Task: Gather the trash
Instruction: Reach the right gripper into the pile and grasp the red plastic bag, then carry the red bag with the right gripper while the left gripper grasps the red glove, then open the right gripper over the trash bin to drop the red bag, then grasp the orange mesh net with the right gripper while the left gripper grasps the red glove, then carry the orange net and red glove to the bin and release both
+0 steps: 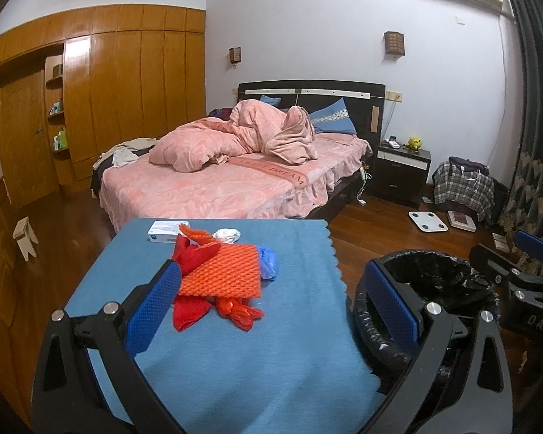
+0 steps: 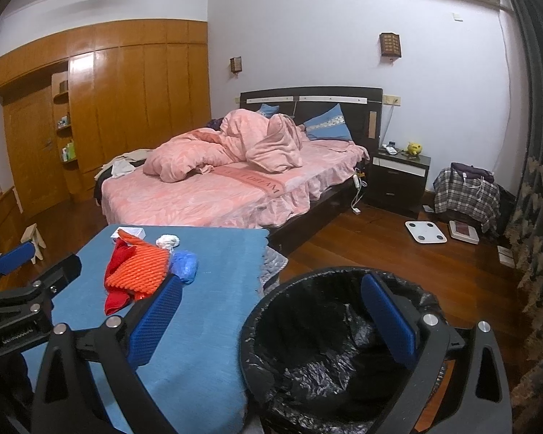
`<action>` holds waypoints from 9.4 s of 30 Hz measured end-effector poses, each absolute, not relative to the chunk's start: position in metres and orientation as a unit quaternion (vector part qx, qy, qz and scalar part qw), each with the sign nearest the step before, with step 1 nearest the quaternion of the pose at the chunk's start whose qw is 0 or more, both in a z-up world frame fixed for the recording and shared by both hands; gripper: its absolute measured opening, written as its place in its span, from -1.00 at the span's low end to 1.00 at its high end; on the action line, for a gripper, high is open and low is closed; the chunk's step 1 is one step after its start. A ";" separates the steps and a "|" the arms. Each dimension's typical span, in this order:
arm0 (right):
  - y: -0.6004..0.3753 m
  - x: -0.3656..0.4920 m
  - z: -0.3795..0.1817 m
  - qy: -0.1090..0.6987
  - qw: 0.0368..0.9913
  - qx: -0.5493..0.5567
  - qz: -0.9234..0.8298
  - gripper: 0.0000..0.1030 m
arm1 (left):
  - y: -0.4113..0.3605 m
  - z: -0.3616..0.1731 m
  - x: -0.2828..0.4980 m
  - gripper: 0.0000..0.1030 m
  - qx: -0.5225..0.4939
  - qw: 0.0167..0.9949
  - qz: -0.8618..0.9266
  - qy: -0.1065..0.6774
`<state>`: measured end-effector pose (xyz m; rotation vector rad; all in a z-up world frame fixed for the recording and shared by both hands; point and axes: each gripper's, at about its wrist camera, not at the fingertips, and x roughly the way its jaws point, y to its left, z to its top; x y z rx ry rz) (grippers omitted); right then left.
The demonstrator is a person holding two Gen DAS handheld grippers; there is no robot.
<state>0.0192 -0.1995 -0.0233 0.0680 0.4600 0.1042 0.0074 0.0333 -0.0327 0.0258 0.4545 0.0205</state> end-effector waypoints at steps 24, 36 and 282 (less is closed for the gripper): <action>-0.064 0.123 -0.144 0.311 0.941 0.006 0.135 0.53 | 0.174 -0.135 0.073 0.90 -0.006 0.950 0.101 0.294; 0.011 0.152 -0.177 0.349 0.915 -0.027 0.202 0.33 | 0.216 -0.165 0.086 0.90 -0.029 0.940 0.126 0.317; -0.105 0.129 -0.087 0.292 0.934 0.036 0.201 -0.73 | 0.161 -0.060 0.073 -0.90 -0.103 0.970 -0.036 0.218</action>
